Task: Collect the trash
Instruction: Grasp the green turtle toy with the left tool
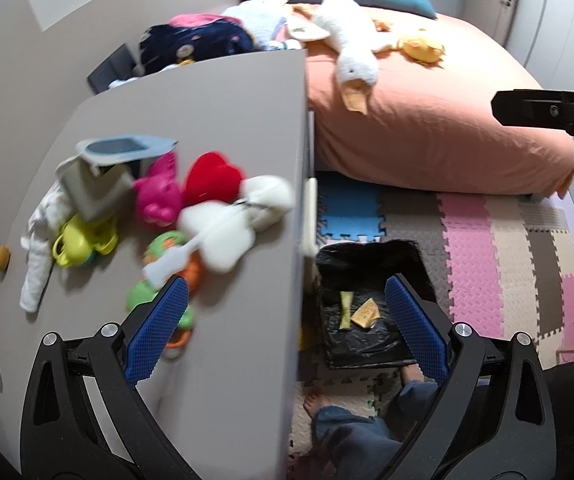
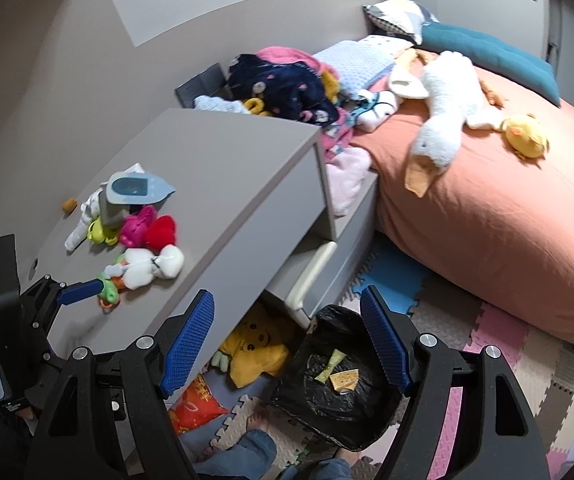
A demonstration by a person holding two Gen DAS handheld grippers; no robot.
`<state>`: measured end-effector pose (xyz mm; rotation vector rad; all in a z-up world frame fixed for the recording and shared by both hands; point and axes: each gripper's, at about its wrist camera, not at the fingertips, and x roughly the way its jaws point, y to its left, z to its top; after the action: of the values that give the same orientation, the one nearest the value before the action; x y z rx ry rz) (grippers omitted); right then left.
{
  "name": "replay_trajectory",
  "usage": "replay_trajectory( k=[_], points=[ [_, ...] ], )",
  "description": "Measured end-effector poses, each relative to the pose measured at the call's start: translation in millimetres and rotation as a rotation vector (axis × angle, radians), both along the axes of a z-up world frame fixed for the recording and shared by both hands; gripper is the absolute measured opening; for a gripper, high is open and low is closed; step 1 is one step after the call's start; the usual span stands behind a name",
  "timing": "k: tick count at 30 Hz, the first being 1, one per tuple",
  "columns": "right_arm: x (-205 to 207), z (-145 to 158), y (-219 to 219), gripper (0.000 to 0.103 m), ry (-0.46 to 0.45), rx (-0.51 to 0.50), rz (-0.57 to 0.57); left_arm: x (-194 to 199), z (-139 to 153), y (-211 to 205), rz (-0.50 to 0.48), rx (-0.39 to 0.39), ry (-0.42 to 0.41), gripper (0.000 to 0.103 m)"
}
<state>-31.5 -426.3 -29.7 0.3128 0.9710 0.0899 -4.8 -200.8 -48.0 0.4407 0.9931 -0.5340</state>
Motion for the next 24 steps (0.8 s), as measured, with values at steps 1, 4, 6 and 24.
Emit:
replay_trajectory(
  k=[1, 4, 6, 24],
  points=[
    [3, 0, 5, 0.076, 0.001, 0.000, 0.011, 2, 0, 4, 0.008, 0.000, 0.000, 0.096],
    [10, -1, 20, 0.076, 0.004, 0.001, 0.047, 9, -1, 17, 0.032, 0.000, 0.000, 0.096],
    [15, -1, 29, 0.076, 0.007, 0.000, 0.069, 15, -3, 28, 0.053, 0.001, 0.002, 0.096],
    [56, -13, 100, 0.076, 0.057, -0.024, 0.266, 66, -30, 77, 0.118, -0.043, 0.052, 0.080]
  ],
)
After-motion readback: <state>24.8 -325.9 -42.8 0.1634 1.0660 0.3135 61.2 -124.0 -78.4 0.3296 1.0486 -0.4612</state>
